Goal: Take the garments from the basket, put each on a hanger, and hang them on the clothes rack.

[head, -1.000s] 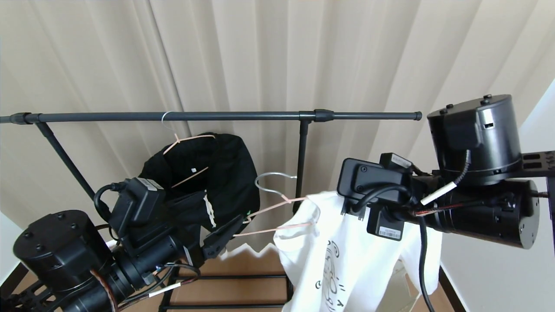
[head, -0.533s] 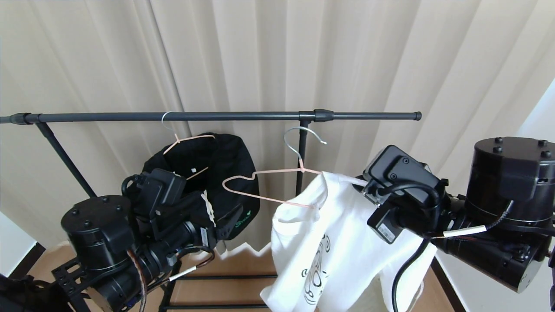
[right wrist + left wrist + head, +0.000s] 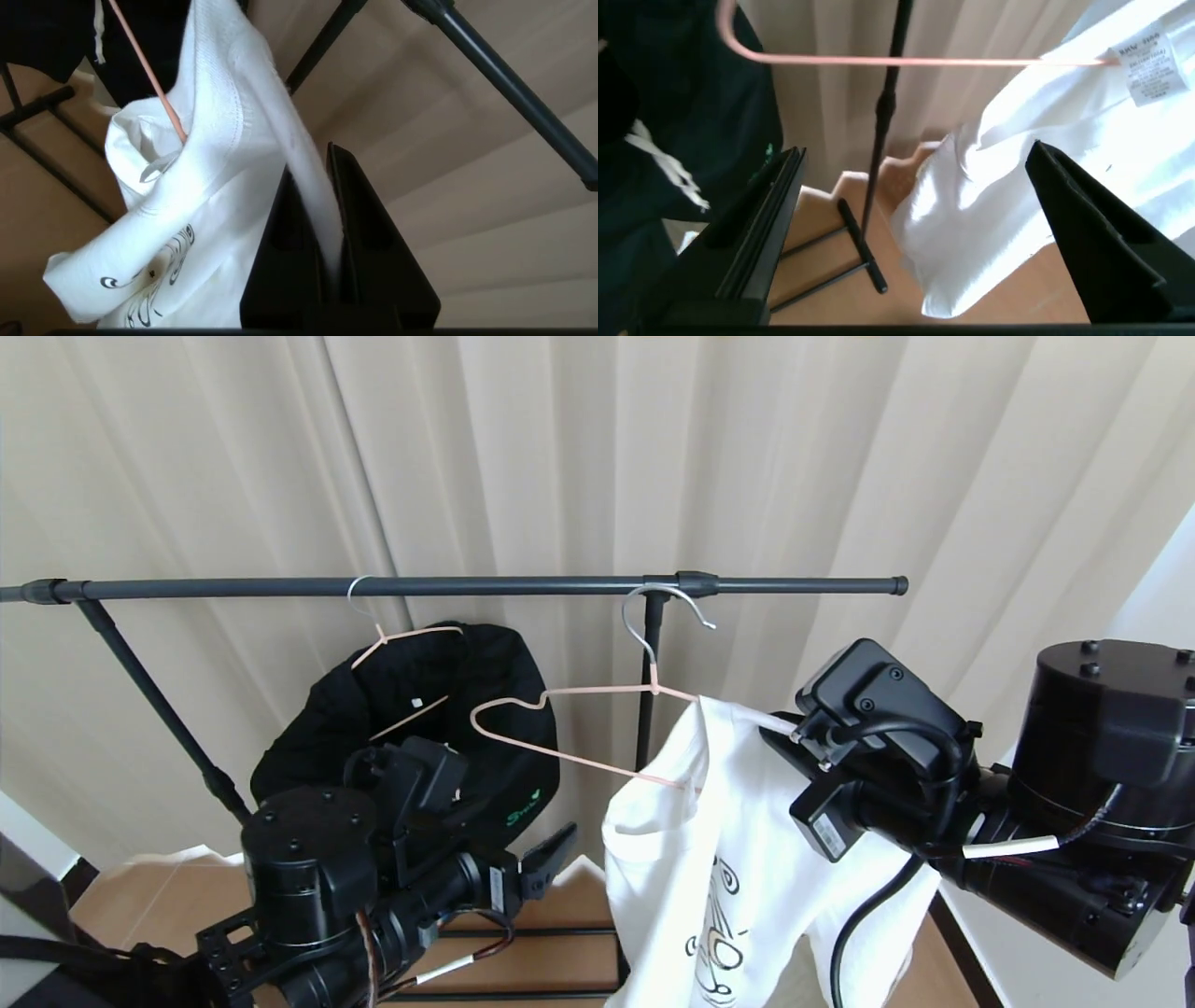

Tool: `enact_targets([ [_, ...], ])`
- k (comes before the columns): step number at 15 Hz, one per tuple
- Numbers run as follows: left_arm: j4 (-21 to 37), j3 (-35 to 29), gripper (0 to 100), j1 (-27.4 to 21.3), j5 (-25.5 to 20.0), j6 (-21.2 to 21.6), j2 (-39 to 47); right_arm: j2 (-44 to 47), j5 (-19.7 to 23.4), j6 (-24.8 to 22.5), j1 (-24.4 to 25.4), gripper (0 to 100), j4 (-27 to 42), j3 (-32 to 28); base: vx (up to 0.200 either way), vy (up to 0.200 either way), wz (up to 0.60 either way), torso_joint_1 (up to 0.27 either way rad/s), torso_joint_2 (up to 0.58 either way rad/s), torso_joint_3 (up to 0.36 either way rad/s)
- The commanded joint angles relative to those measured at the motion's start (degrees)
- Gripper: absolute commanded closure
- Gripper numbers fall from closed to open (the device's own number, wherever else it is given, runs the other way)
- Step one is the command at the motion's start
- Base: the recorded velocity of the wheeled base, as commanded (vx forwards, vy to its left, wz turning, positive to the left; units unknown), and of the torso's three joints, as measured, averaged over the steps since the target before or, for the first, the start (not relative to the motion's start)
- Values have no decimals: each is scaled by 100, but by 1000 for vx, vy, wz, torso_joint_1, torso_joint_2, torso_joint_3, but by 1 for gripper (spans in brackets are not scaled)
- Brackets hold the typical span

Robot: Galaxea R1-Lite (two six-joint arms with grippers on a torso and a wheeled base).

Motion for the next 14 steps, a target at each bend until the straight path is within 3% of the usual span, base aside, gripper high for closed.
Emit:
enact_targets([
  [1, -26, -29, 0, -169, 2, -103, 404, 5, -4, 10, 54, 100, -8, 7, 0, 0, 0, 0, 0, 0],
  [10, -53, -390, 0, -336, 467, -499, 984, -83, -12, 97, 572, 100, -8, 24, 0, 0, 0, 0, 0, 0],
  [14, -167, -548, 0, -301, 924, -525, 1222, -180, -12, 97, 704, 100, -8, 86, 0, 0, 0, 0, 0, 0],
])
